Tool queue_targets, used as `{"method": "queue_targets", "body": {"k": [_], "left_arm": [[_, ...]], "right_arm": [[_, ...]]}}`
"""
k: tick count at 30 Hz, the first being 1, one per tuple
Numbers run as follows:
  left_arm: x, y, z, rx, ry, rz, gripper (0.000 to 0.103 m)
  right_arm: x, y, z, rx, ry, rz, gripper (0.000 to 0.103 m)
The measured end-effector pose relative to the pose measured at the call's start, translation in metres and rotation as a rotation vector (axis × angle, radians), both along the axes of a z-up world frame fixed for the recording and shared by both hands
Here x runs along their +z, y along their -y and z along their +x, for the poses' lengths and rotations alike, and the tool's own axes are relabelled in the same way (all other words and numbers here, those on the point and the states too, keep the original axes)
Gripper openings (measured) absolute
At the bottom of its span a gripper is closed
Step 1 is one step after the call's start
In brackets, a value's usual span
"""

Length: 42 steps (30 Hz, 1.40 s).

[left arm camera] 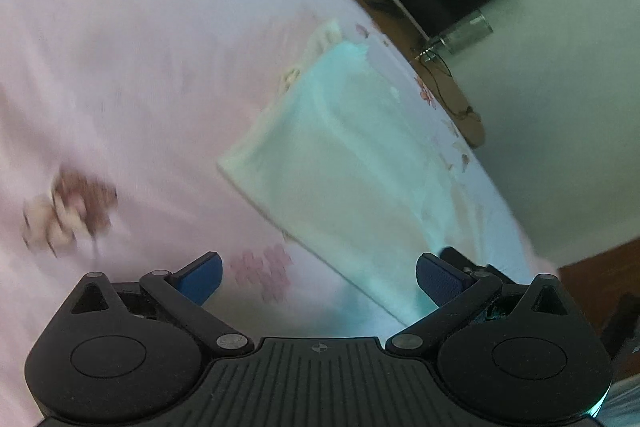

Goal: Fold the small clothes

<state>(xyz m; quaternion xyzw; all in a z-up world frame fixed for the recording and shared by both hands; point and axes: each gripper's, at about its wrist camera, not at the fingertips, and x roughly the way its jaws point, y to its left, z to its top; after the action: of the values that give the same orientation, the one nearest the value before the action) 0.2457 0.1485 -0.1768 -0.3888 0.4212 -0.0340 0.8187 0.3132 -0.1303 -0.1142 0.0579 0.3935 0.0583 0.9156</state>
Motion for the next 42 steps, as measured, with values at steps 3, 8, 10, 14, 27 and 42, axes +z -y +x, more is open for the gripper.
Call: {"method": "queue_targets", "body": {"k": [3,8,10,14,27,42], "left_arm": [[-0.017,-0.001,0.005,0.027,0.009,-0.046,0.079],[-0.031,-0.003,0.023,0.062,0.039,-0.110,0.074],[-0.034,-0.002,0.032,0.081,0.057,-0.122,0.074],[-0.039,-0.002,0.048,0.104,0.082,-0.146,0.074],[-0.045,0.011,0.090,0.185,0.182,-0.161,0.053],[-0.023,0.016,0.098,0.129,0.252,-0.087,0.016]], "right_arm": [[-0.002,-0.005,0.005,0.015,-0.001,0.011,0.030],[-0.006,-0.016,0.015,0.044,-0.006,0.013,0.019],[-0.008,-0.019,0.020,0.045,-0.009,0.018,0.019],[-0.014,-0.022,0.027,0.042,-0.012,0.027,0.019],[-0.022,-0.018,0.046,0.031,0.003,0.046,0.020],[-0.038,-0.022,0.061,0.055,0.036,-0.107,0.017]]}}
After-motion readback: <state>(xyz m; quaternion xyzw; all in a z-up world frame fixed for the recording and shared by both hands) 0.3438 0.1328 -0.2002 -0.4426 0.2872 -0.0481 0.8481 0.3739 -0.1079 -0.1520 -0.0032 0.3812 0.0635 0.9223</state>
